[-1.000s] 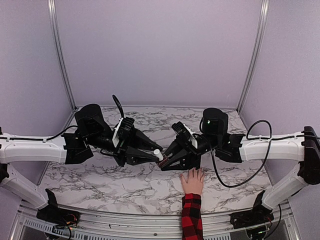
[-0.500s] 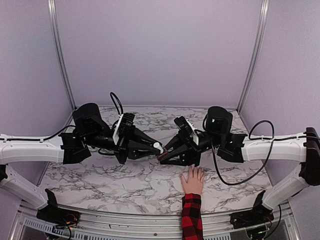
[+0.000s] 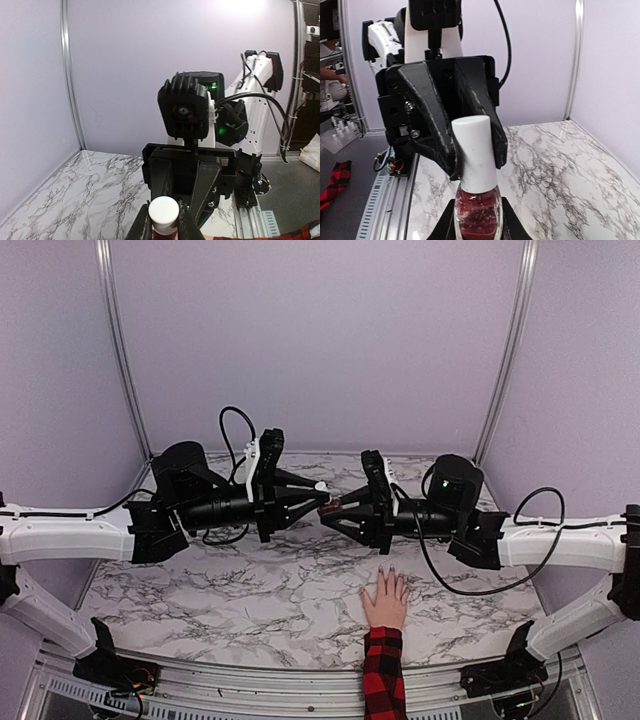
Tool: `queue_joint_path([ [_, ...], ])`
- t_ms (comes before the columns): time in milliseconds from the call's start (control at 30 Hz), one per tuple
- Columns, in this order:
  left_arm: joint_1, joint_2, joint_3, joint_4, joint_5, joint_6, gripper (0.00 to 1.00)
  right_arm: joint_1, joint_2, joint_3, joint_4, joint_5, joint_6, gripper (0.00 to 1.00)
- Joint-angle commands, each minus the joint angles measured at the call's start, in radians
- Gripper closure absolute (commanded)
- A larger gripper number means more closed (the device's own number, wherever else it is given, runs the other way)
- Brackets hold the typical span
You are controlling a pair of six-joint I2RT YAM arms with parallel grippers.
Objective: Paint the nails
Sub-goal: Unscrew the cap of the nail polish bottle.
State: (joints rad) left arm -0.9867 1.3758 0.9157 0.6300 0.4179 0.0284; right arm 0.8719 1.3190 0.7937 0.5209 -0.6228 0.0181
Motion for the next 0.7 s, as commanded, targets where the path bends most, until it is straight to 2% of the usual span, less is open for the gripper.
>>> queue_joint_path([
  [0,-0.012,0.069,0.036,0.066,-0.167,-0.095,1.0,0.0,0.014,0.02,-0.021,0.29,-0.008,1.0],
  [133,-0.027,0.127,0.047,0.122,-0.298,-0.168,1.0,0.01,0.043,0.02,-0.009,0.516,-0.05,1.0],
  [400,-0.061,0.272,0.096,0.148,-0.622,-0.294,1.0,0.045,0.137,0.036,0.05,0.781,-0.092,1.0],
  [667,-0.064,0.331,0.096,0.211,-0.703,-0.375,1.0,0.052,0.178,0.019,0.132,0.9,-0.109,1.0],
])
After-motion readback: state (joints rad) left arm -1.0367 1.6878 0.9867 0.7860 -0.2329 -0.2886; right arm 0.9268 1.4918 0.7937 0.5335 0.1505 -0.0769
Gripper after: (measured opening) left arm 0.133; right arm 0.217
